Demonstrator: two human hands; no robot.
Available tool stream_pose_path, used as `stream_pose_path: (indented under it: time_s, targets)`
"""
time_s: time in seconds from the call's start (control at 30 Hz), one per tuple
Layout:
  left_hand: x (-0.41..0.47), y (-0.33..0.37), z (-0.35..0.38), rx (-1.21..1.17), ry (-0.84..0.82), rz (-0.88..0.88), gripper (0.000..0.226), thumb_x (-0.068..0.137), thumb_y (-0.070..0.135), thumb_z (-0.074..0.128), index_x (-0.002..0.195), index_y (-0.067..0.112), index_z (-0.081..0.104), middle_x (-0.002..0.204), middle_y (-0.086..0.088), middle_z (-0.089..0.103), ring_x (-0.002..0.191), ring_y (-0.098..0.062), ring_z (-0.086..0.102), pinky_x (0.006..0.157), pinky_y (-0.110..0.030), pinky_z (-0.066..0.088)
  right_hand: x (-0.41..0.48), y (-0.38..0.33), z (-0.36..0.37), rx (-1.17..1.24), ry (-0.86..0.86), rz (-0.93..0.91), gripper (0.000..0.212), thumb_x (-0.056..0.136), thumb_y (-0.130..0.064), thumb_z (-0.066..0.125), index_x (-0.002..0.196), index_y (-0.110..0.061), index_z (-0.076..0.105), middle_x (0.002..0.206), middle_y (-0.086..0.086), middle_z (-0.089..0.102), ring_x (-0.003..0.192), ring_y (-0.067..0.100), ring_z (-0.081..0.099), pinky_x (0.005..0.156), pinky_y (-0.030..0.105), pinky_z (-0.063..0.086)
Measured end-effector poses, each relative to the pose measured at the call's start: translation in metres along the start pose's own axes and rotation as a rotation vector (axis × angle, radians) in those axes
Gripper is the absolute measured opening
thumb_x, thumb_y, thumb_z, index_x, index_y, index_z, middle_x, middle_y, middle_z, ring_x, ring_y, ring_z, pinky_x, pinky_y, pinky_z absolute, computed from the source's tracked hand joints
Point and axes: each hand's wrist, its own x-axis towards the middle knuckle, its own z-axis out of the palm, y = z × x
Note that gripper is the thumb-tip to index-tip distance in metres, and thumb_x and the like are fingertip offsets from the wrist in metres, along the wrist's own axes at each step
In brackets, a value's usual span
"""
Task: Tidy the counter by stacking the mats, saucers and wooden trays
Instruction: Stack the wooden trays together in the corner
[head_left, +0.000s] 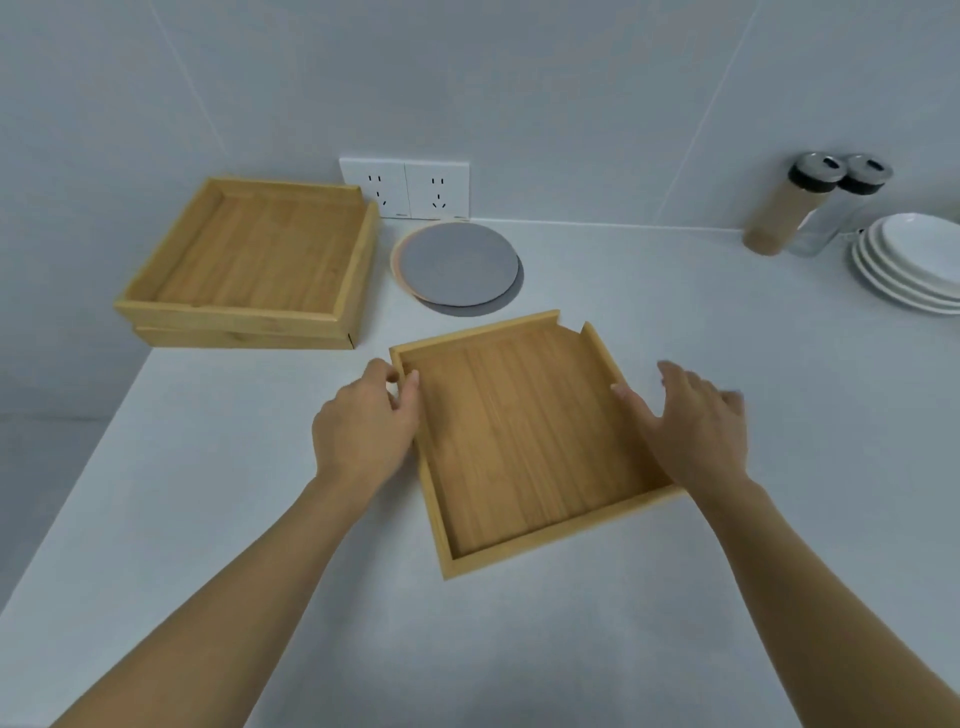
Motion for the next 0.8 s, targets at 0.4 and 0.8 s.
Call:
stream_pose_path:
  time_s: [0.4,0.8]
  targets:
    - [-0.022,0.005,0.007,0.026,-0.341,-0.037,0.015,0.091,0.019,0.046,0.097,0.007,0.04,0.065,-0.002,0.049,0.056,-0.017,0.049,0.05,-0.031,0.04,-0.007,0.008,0.017,0.094,-0.203,-0.041,0.032,0.092,-0.021,0.048,0.065,-0.011,0.033,0.059,-0.002,0.035,0.055,0.022,0.041,0.053,0.03,0.032]
    - [0.026,0.003,-0.037,-0.144,-0.044,0.085,0.01,0.085,0.015,0.049,0.076,0.01,0.047,0.054,-0.004,0.043,0.049,-0.02,0.042,0.046,-0.03,0.031,0.011,-0.032,-0.038,0.199,0.013,-0.061,0.031,0.089,-0.016,0.051,0.064,-0.005,0.037,0.058,0.005,0.038,0.054,0.024,0.036,0.053,0.033,0.028]
